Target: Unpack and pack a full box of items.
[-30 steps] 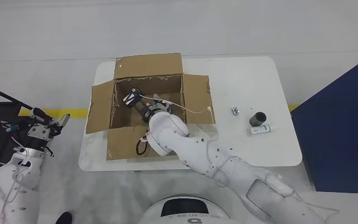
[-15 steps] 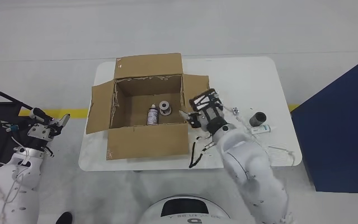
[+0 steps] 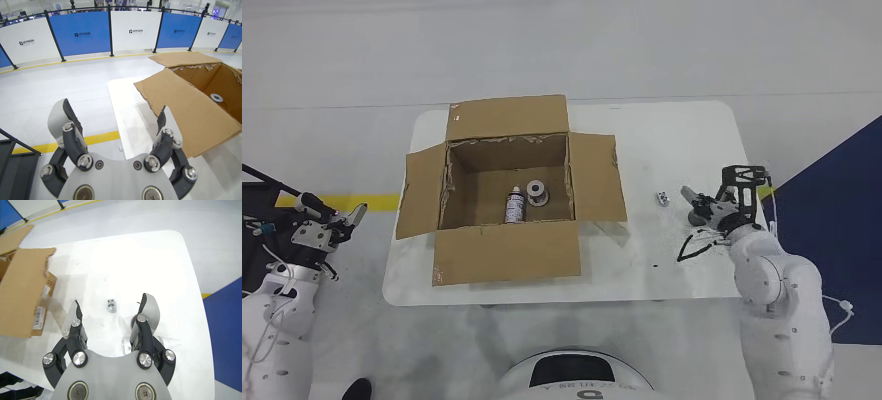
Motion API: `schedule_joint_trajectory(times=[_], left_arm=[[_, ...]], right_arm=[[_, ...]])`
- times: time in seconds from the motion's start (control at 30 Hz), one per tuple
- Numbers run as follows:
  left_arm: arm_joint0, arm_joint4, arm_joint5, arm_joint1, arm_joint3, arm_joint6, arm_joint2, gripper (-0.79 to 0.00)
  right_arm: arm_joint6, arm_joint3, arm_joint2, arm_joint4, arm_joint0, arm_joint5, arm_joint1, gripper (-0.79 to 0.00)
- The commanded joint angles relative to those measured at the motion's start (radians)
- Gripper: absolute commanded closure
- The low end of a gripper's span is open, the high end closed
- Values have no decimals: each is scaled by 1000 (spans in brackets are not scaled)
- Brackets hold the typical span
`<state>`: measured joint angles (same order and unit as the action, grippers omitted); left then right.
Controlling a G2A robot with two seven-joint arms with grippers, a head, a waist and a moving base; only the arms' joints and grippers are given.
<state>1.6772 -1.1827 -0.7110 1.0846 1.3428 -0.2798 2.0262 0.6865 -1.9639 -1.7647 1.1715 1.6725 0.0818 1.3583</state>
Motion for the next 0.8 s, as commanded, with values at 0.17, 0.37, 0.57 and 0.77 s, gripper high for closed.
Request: schedule_joint_trajectory(times=[0.17, 0.37, 0.57, 0.77], left_arm=[[0, 0, 0, 0, 0, 0, 0, -785], [0, 0, 0, 0, 0, 0, 0, -785], [0, 0, 0, 0, 0, 0, 0, -785], [0, 0, 0, 0, 0, 0, 0, -785]], right_arm=[[112, 112, 25, 136, -74, -58, -10, -597], [181, 172, 59, 180, -124, -52, -16, -486], [233, 219, 78, 215, -172, -67, -20, -376], [257, 233, 100, 244, -184, -81, -22, -74]])
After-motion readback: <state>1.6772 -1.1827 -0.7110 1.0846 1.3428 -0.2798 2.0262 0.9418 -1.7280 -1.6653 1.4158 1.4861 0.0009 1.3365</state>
